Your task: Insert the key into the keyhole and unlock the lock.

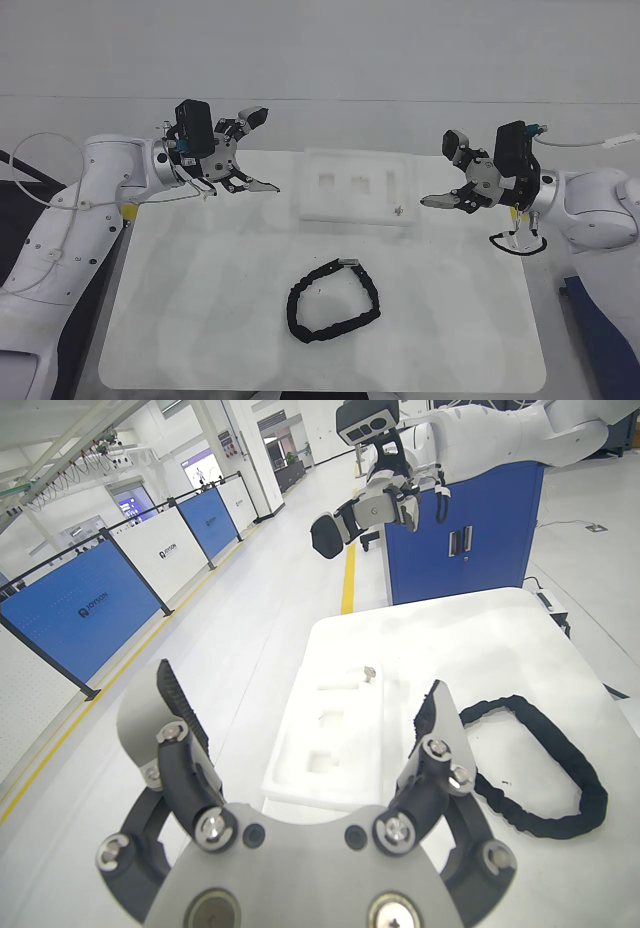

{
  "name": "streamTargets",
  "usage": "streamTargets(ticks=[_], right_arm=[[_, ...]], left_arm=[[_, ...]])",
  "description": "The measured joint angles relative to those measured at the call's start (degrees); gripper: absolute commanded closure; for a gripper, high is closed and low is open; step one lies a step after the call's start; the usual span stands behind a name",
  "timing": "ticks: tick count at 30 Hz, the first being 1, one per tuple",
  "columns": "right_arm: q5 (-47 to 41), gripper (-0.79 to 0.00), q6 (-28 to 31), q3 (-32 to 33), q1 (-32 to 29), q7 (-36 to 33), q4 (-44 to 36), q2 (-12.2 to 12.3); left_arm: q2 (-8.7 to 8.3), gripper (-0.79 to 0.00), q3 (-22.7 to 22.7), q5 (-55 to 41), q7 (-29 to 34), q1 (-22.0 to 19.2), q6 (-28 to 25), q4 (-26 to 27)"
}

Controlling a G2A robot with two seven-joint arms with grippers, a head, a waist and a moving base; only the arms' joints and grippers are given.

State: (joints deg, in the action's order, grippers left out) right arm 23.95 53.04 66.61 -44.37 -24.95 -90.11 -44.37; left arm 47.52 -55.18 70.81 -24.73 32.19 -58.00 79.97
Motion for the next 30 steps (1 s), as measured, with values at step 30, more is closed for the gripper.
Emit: streamTargets(ticks=[30], right_arm=[[1.5, -0.785, -15.9, -4.2, -4.0, -8.8, -6.0, -0.6]], left_arm=[[0.0, -0.785, 0.0, 0.0, 0.0, 0.0, 0.0, 0.0]])
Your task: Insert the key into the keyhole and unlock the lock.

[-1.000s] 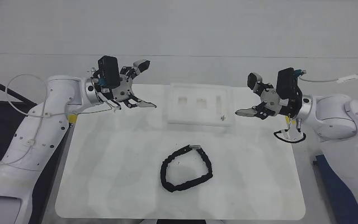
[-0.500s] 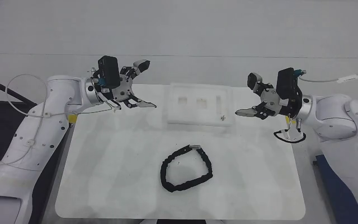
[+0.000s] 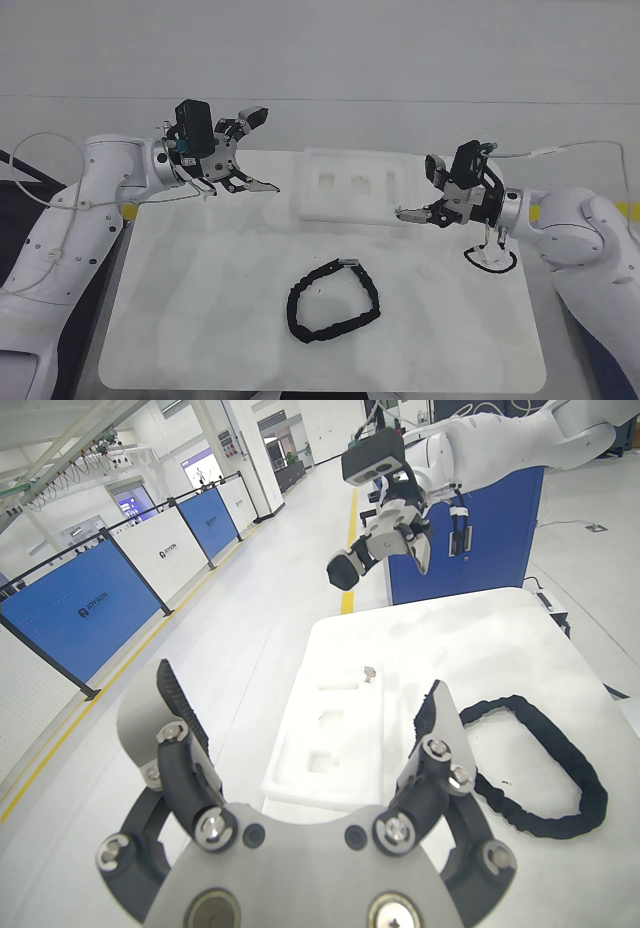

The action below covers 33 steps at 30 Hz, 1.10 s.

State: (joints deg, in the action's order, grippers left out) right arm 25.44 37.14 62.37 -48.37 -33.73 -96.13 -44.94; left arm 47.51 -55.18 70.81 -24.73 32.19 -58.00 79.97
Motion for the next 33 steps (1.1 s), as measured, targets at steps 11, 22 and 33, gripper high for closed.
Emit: streamTargets(ticks=[11, 22, 33], right_arm=[[1.6, -0.785, -28.4, -7.8, 0.9, -6.6, -1.3, -2.9], [-0.6, -0.785, -40.2, -15.2, 6.8, -10.1, 7.9, -7.2], [-3.1, -0.785, -41.8, -17.5, 8.7, -9.4, 11.9, -9.3]], left_arm=[[0.0, -0.785, 0.0, 0.0, 0.0, 0.0, 0.0, 0.0], [0.0, -0.785, 0.0, 0.0, 0.0, 0.0, 0.0, 0.0], [0.0, -0.785, 0.0, 0.0, 0.0, 0.0, 0.0, 0.0]])
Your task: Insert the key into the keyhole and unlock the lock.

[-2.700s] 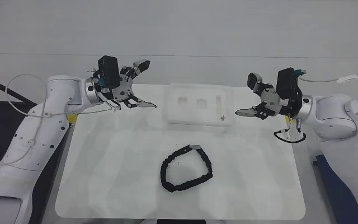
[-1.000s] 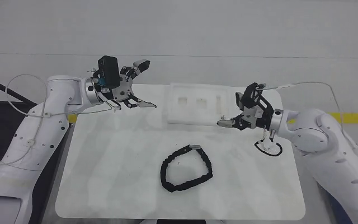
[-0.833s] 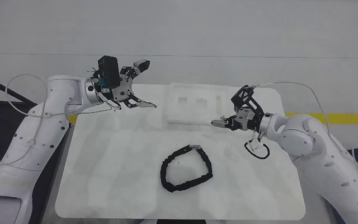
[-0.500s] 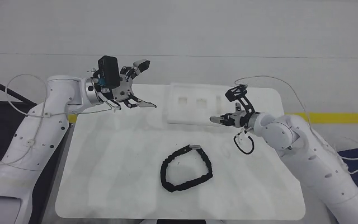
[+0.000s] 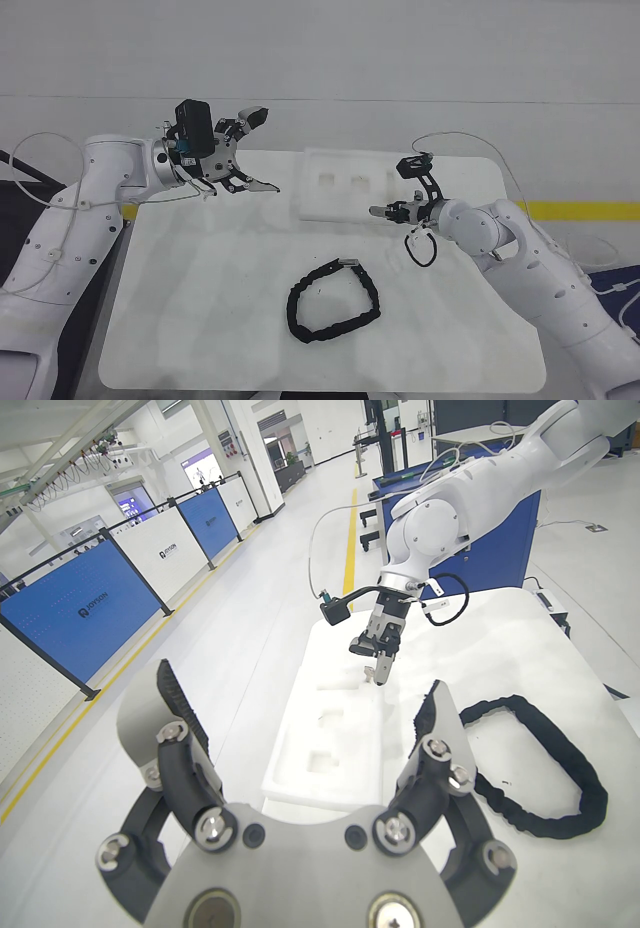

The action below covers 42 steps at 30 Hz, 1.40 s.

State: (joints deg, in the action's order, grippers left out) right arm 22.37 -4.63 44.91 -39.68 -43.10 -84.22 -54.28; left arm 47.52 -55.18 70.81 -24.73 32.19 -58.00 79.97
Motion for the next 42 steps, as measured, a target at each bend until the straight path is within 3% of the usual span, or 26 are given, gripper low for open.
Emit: streamTargets(ticks=[15, 24, 29, 32, 42], right_arm=[[0.1, -0.785, 0.4, 0.0, -0.2, 0.1, -0.2, 0.0], [-0.5, -0.785, -1.5, 0.9, 0.7, -5.2, -0.5, -0.6], [-1.4, -0.631, -4.2, 1.2, 1.3, -6.7, 0.1, -1.3], [-1.7, -0.468, -5.3, 0.8, 1.8, -7.9, 0.8, -1.7], [0.2, -0.354, -8.4, -0.1, 3.5, -10.7, 2.9, -2.9]], left_arm=[[0.0, -0.785, 0.0, 0.0, 0.0, 0.0, 0.0, 0.0], [0.0, -0.785, 0.0, 0.0, 0.0, 0.0, 0.0, 0.0], [0.0, -0.785, 0.0, 0.0, 0.0, 0.0, 0.0, 0.0], [0.0, -0.785, 0.0, 0.0, 0.0, 0.0, 0.0, 0.0], [0.0, -0.785, 0.0, 0.0, 0.0, 0.0, 0.0, 0.0]])
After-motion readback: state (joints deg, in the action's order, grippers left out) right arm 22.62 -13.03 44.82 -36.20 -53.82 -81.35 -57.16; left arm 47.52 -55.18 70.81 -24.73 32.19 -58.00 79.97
